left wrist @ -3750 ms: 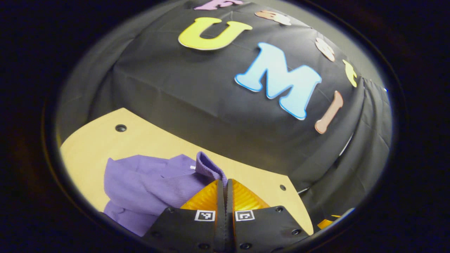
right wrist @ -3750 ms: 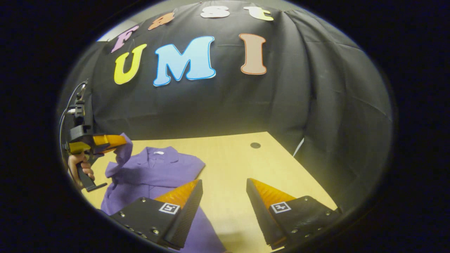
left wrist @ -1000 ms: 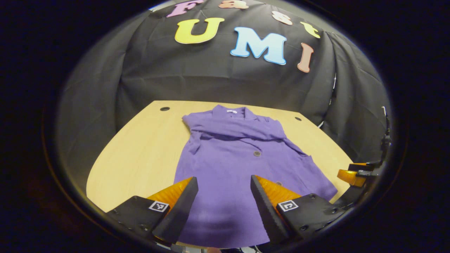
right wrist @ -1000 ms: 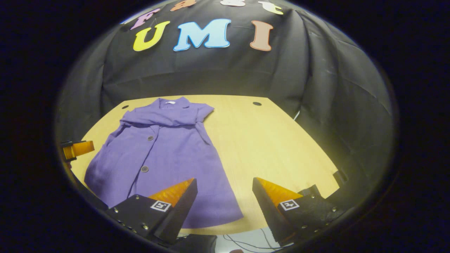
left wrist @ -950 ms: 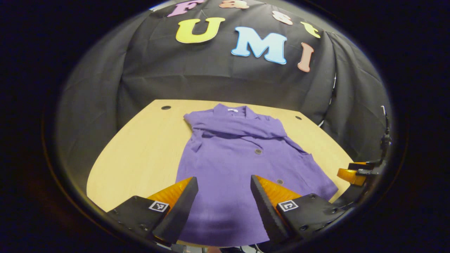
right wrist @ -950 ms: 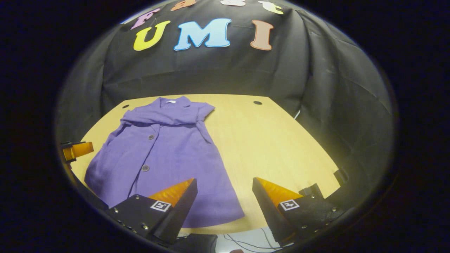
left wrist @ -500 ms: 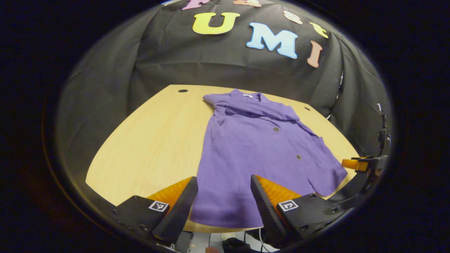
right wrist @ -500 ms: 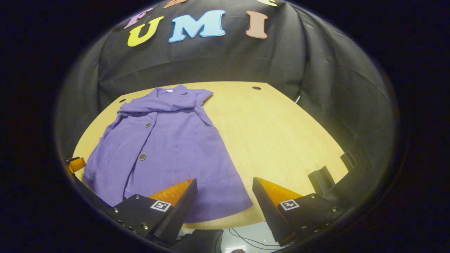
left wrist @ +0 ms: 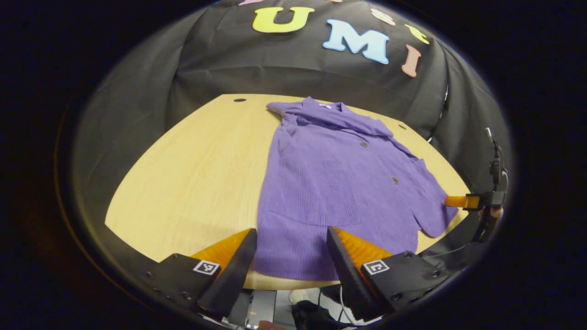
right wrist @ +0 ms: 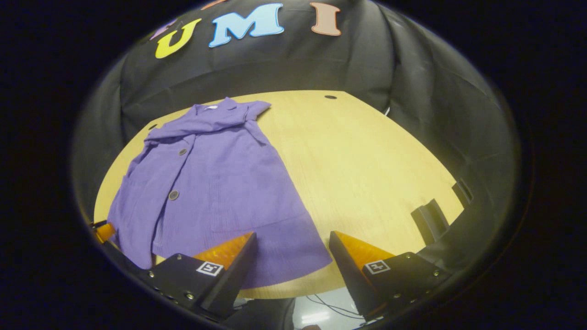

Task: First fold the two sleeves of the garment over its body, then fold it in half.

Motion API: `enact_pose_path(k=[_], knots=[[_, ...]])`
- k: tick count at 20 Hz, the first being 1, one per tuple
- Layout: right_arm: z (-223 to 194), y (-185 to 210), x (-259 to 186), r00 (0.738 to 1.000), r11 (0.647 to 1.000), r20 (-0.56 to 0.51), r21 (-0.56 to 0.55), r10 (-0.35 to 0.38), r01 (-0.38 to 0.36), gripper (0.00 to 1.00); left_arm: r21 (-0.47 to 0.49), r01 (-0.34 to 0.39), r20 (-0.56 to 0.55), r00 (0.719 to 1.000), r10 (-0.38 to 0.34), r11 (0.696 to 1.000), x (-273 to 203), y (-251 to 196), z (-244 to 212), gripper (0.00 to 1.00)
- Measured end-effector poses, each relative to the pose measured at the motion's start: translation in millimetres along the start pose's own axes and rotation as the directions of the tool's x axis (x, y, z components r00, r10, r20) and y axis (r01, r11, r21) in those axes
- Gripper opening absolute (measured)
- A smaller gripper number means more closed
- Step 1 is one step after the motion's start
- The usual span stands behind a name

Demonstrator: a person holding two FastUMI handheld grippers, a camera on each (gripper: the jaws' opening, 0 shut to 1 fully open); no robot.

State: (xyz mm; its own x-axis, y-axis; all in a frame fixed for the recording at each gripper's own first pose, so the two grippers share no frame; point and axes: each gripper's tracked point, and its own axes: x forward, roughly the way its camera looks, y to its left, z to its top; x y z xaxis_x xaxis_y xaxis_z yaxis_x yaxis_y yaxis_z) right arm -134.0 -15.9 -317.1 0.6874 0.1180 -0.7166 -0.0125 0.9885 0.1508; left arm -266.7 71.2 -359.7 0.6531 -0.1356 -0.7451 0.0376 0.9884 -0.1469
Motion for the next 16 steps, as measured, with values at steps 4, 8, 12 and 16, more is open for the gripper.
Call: enact_pose_path(k=[4,8,12,16], knots=[[-13,5,3,1.0,1.0,-0.029,0.0,0.013,-0.013,0.97,0.061,-0.019,0.003,1.0,0.019,0.998,3,-3,-3,0.97],[-16,8,3,0.999,1.0,-0.033,0.015,0.013,-0.013,1.0,0.147,-0.022,0.0,1.0,0.022,0.989,8,-14,-6,0.93],[-14,20,3,0.999,0.999,-0.039,0.009,0.031,-0.03,0.78,0.143,-0.001,0.0,1.0,0.001,0.99,12,-25,-3,0.75],[-11,34,2,0.998,0.999,-0.047,0.008,0.042,-0.042,0.56,0.074,-0.014,-0.017,1.0,0.015,0.997,17,-30,-2,0.26]])
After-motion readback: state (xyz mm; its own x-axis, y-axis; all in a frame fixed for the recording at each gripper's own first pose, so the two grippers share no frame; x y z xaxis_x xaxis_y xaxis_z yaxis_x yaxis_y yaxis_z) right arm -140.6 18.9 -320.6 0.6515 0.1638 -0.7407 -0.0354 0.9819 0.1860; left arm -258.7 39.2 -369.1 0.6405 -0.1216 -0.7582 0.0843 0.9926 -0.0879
